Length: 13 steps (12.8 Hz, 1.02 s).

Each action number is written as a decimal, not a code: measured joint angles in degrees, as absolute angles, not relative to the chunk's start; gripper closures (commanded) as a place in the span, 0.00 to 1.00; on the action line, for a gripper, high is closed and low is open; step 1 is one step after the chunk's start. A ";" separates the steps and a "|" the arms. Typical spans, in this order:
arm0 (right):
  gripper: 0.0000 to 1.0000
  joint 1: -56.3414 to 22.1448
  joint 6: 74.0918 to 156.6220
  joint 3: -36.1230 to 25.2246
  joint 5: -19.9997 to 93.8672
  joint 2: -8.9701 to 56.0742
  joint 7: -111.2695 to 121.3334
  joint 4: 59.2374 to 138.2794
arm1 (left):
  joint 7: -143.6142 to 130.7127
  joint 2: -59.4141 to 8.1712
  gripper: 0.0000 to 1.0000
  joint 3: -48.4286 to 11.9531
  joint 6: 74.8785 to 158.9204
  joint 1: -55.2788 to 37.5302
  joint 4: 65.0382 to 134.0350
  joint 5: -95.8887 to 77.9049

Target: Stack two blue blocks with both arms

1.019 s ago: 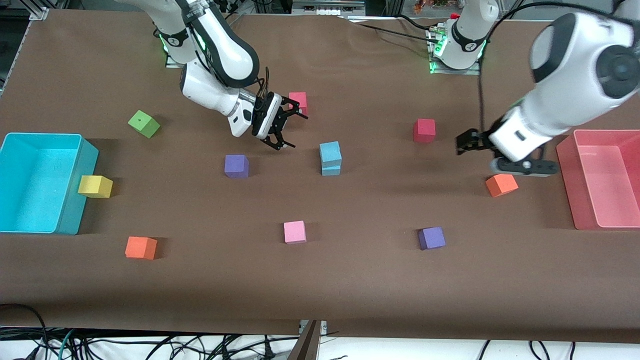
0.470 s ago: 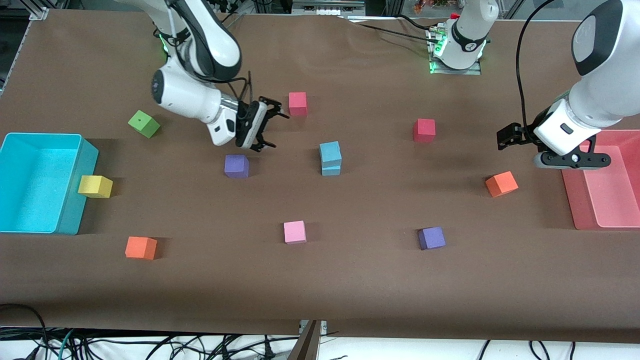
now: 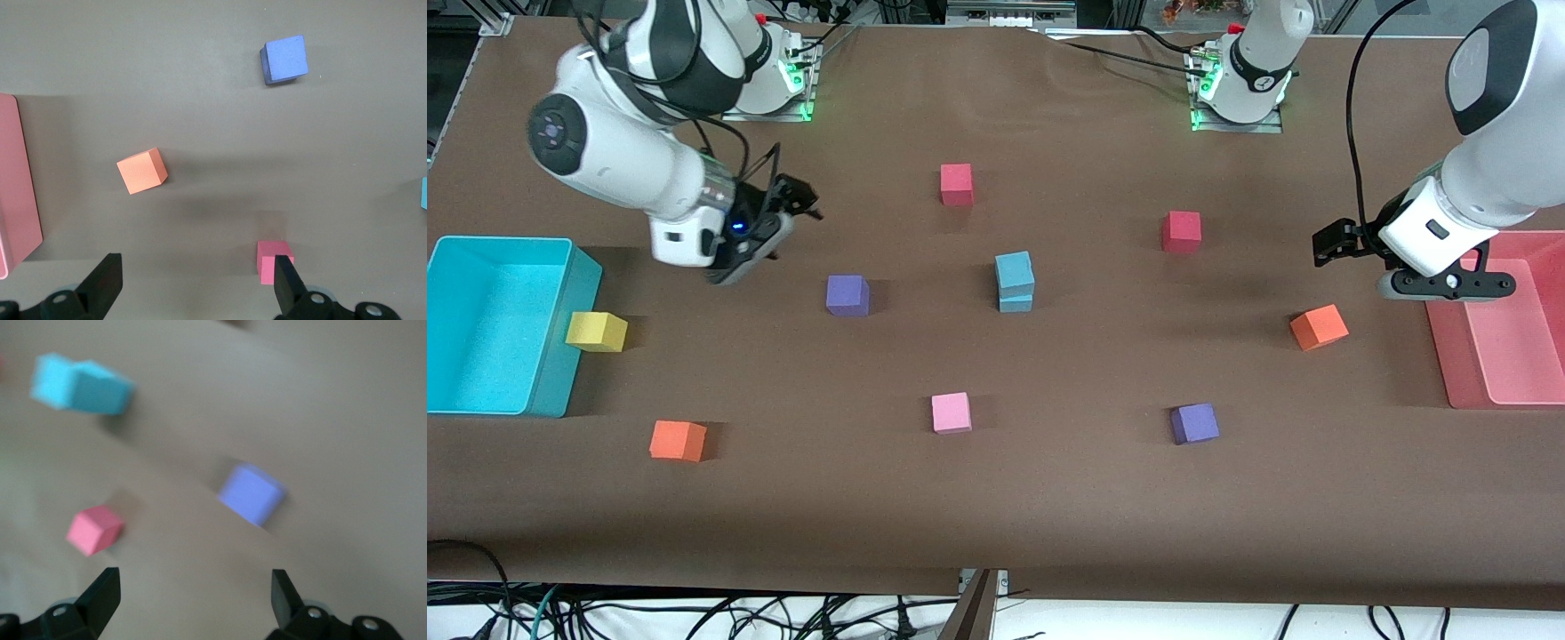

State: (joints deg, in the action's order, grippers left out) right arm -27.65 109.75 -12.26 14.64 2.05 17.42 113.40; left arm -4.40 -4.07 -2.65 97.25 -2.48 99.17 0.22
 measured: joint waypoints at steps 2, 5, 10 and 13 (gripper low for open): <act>0.00 -24.73 108.87 -12.29 6.34 0.59 4.31 112.94 | -4.40 -4.07 0.00 -2.64 97.01 -2.48 99.18 0.21; 0.00 -21.14 104.88 -12.30 -4.58 -1.88 -5.00 111.15 | -4.40 -4.07 0.00 -2.66 96.89 -2.48 99.18 0.22; 0.00 -10.95 91.71 -12.37 -5.21 -3.92 -3.06 99.70 | -4.40 -4.07 0.00 -2.66 96.85 -2.49 99.19 0.22; 0.00 -6.93 89.26 -12.21 -3.73 -4.10 -0.85 98.16 | -4.39 -4.06 0.00 -2.67 96.84 -2.49 99.19 0.22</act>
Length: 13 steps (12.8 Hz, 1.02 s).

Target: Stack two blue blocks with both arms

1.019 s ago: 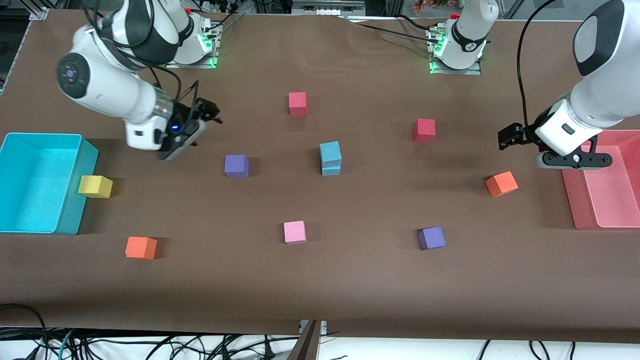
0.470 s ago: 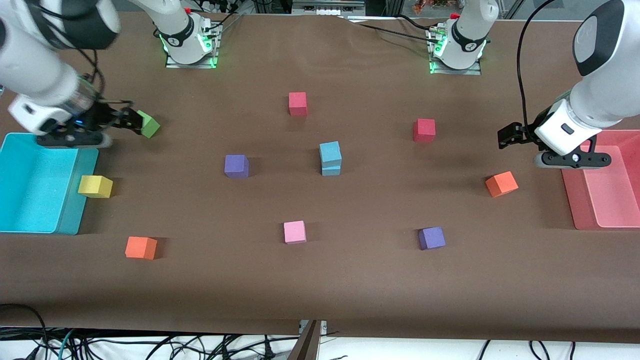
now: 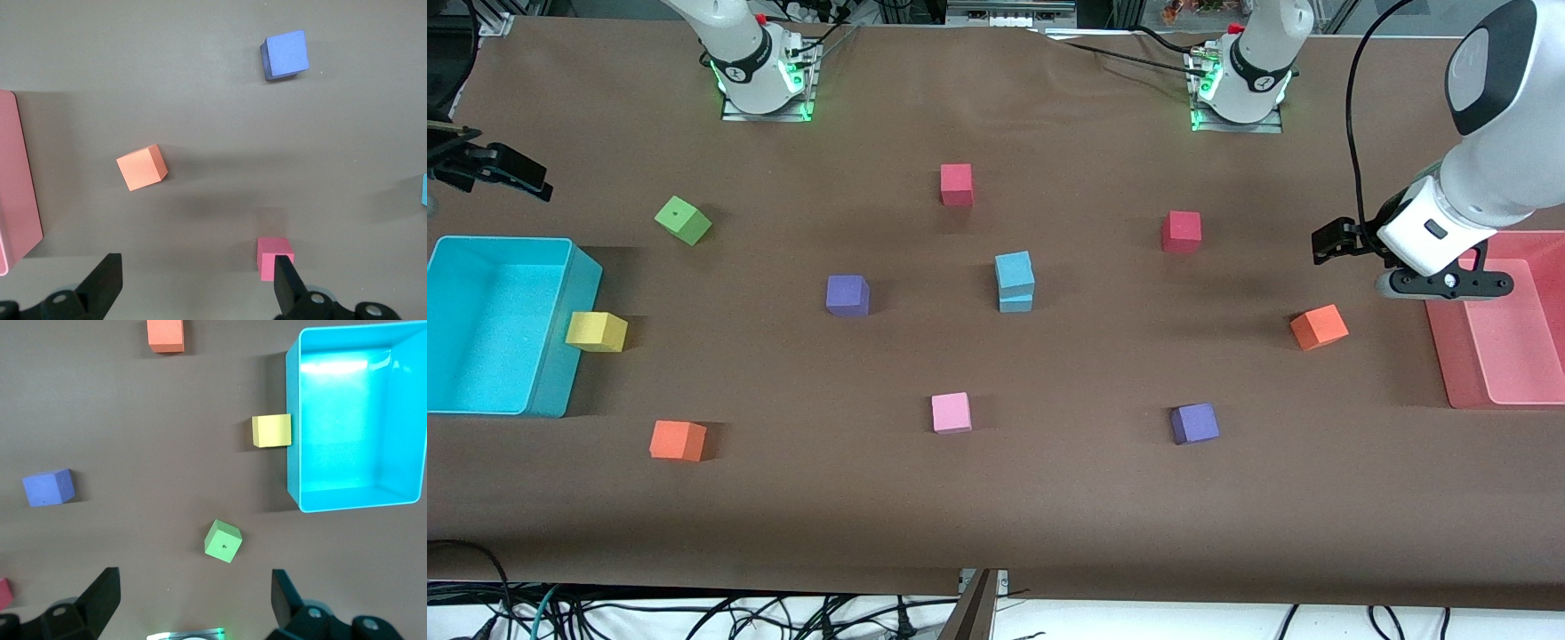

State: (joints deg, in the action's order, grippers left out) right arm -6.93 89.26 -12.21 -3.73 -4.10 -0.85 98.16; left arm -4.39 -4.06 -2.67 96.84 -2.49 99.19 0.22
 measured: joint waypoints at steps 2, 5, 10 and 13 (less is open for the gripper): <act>0.00 -5.64 89.63 -10.73 -2.82 -4.08 -0.85 98.19 | -4.39 -4.06 0.00 -2.67 96.84 -2.49 99.19 0.22; 0.00 -4.75 90.42 -8.86 -2.73 -3.90 -0.85 98.56 | -4.37 -4.06 0.00 -2.67 96.82 -2.49 99.19 0.22; 0.00 -4.64 91.28 -7.99 -2.57 -3.12 -0.88 99.02 | -4.36 -4.06 0.00 -2.67 96.79 -2.49 99.19 0.22; 0.00 -4.63 91.30 -7.85 -2.51 -3.08 -0.88 99.02 | -4.36 -4.06 0.00 -2.67 96.79 -2.49 99.19 0.22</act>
